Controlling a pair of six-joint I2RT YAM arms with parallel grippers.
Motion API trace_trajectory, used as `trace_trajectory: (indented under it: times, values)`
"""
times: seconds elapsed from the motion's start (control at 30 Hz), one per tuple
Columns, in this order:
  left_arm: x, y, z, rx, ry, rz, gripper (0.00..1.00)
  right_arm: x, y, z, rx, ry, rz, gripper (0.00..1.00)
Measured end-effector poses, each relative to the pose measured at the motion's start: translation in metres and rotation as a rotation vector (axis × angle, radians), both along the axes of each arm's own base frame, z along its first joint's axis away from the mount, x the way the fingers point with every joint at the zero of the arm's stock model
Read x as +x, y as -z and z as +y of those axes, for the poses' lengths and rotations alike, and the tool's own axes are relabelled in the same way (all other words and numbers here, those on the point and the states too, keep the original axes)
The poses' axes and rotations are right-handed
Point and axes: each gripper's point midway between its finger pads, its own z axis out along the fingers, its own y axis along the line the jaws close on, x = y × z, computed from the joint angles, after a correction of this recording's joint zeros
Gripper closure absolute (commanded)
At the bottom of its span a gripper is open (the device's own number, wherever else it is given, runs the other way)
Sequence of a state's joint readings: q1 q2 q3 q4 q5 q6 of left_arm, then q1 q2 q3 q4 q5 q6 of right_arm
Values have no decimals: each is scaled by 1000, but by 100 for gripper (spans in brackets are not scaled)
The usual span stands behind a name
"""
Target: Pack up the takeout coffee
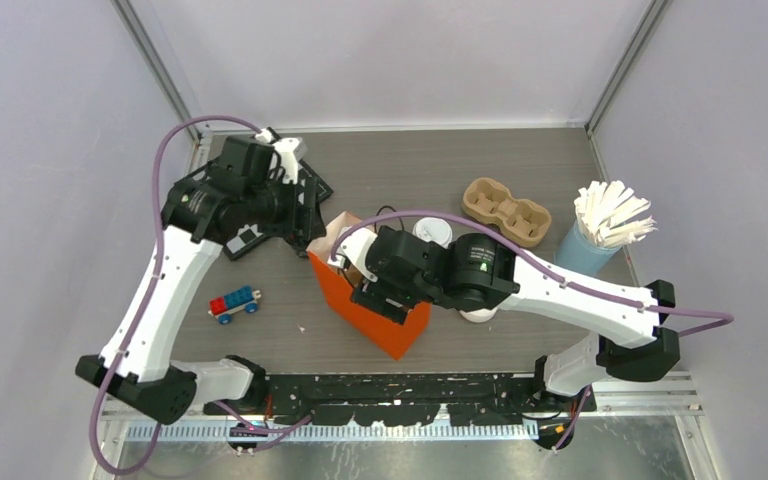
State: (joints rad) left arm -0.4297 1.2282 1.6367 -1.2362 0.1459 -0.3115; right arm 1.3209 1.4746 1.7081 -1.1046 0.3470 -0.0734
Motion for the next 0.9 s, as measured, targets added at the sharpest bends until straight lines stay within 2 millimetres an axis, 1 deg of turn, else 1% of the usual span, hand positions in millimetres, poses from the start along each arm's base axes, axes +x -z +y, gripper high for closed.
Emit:
trace_trajectory:
  times: [0.13,0.23,0.3,0.4,0.43,0.57,0.63,0.77,0.9]
  values:
    - [18,17,-12,11,26,41,43,-2,0,-6,6,-1,-1,26]
    - [25,31,-14,31,36,66,54,-3,-1,-9,11,-2,-3,26]
    - [29,35,-18,31,45,74,68,-3,-1,-11,14,-2,-3,26]
    - [34,37,-25,10,62,75,98,-3,0,-13,16,-3,-6,26]
    - [35,36,-27,2,66,76,100,-3,0,-13,17,-3,-7,26]
    - [36,31,-35,-41,96,58,100,1,-3,-13,24,8,-30,25]
    - [37,27,-39,-73,104,18,100,4,-5,-14,23,15,-48,25]
    - [27,23,-39,-146,97,-73,100,8,-11,-13,28,23,-72,25]
    - [19,11,-39,-222,93,-168,100,12,-20,-9,61,31,-90,26]
